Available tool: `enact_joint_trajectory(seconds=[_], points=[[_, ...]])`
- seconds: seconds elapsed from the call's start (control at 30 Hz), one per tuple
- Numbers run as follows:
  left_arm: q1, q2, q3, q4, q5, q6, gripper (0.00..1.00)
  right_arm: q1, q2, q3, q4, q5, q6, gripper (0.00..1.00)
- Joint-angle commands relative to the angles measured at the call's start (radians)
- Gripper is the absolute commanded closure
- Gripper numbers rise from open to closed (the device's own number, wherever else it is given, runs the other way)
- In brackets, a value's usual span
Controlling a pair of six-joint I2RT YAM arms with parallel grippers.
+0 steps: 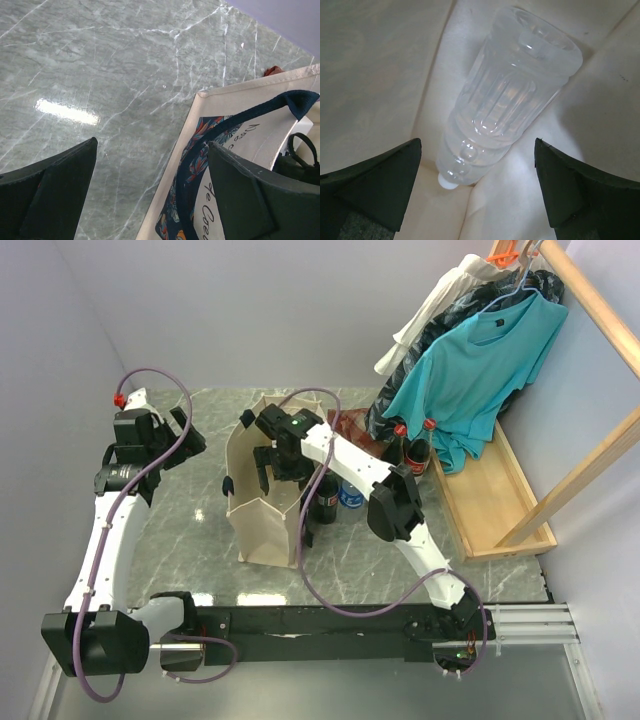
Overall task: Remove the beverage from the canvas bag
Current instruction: Take out the drink from the canvas bag.
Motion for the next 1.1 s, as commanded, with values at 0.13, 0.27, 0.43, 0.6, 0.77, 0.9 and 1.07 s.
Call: enact_joint_trajectory(seconds=[0.13,0.27,0.43,0.6,0.77,0.9,1.07], points=[[0.008,-0.024,0.047,0.001,0.015,0.009,0.04,-0.001,0.038,0.005,-0.06,0.035,0.015,0.0],[0.008,-0.027,0.046,0.003,0.008,0.009,0.04,0.0,0.07,0.028,-0.075,0.023,0.009,0.0],[0.011,-0.021,0.049,-0.003,0.005,0.013,0.04,0.002,0.072,0.014,-0.064,0.015,0.0,0.0],[0.016,-0.02,0.05,-0.009,0.001,0.021,0.04,0.002,0.093,0.023,-0.072,-0.002,-0.008,0.03],[0.019,-0.018,0.05,-0.011,0.004,0.021,0.03,0.002,0.108,0.028,-0.081,-0.019,-0.012,0.13],[0.022,-0.023,0.049,-0.013,-0.001,0.021,0.04,0.002,0.125,0.027,-0.094,-0.028,-0.026,0.21],[0.025,-0.03,0.042,-0.017,-0.004,0.02,0.04,0.003,0.138,0.03,-0.1,-0.046,-0.037,0.51]])
